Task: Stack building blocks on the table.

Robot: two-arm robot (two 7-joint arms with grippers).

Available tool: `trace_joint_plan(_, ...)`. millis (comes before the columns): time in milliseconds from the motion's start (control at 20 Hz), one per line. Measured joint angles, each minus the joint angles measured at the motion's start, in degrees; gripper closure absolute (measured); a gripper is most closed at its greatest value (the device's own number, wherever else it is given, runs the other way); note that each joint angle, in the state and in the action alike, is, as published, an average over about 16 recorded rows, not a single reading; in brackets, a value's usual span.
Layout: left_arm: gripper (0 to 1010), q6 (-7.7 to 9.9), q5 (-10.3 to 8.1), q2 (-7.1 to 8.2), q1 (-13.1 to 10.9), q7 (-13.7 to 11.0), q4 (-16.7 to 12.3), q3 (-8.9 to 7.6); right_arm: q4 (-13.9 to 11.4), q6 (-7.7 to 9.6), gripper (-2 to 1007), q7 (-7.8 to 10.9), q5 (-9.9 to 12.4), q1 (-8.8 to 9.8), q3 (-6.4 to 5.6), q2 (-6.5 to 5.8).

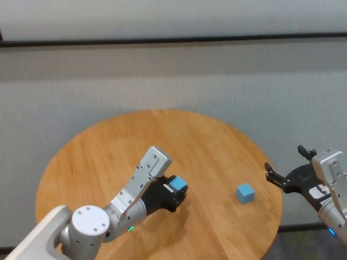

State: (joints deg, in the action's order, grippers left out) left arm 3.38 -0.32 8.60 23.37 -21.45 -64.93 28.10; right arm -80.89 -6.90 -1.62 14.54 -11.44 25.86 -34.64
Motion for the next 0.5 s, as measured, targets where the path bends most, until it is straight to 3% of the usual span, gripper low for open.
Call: trace_joint_plan(500,602,-2.14,0.35,-1.00,1.3,0.6,3.5,-0.17,0.0,0.00,0,0.00,0.0,0.00,0.00,0.00)
